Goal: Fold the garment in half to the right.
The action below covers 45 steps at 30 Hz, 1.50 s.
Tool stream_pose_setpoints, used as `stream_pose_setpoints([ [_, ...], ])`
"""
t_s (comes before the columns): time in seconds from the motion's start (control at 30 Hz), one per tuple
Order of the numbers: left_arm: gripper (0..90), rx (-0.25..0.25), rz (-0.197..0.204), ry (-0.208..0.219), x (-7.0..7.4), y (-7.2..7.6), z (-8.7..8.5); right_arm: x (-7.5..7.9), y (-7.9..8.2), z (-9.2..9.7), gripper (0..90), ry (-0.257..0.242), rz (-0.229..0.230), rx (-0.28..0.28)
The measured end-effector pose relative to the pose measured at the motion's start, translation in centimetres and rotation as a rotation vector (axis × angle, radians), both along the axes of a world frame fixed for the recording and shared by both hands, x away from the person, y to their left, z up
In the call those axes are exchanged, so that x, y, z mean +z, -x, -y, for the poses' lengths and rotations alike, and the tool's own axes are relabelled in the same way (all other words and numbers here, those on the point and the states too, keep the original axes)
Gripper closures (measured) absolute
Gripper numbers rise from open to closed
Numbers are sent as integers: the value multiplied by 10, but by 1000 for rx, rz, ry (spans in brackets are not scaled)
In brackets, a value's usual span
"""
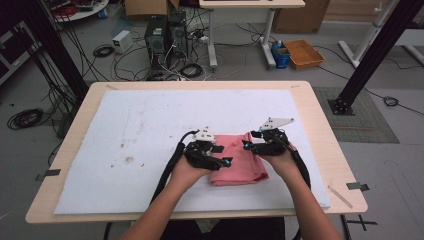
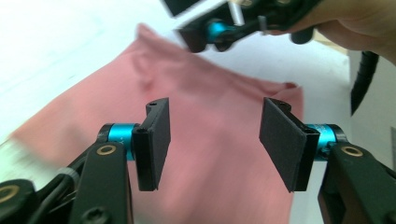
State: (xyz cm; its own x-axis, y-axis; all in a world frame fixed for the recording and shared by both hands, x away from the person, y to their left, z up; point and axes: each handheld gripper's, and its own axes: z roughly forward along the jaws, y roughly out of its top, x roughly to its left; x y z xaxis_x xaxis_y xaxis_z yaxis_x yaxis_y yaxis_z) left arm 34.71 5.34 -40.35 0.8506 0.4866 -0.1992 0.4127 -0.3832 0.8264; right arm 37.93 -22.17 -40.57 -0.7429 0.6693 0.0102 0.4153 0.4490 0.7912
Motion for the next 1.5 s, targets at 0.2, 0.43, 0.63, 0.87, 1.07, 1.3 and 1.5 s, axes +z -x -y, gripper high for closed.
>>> stream_pose_setpoints([
  [0.2,405,53,17,19,-6,10,-45,-14,5,3,539,9,-31,-8],
  [0.43,402,141,13,34,-20,30,-99,-23,8,4,760,9,-50,25],
  [0.63,402,151,3,46,-27,36,-114,-26,14,9,885,-6,-29,8],
  [0.87,402,141,2,40,-29,37,-115,-24,13,22,888,-19,-7,-45],
  [1.07,403,147,-10,35,-33,36,-117,-32,8,28,887,42,-17,-78],
  [1.3,402,150,-16,29,-35,36,-120,-26,21,32,619,-2,4,-97],
  [1.5,403,163,-14,41,-34,35,-125,-14,51,33,572,22,39,-53],
])
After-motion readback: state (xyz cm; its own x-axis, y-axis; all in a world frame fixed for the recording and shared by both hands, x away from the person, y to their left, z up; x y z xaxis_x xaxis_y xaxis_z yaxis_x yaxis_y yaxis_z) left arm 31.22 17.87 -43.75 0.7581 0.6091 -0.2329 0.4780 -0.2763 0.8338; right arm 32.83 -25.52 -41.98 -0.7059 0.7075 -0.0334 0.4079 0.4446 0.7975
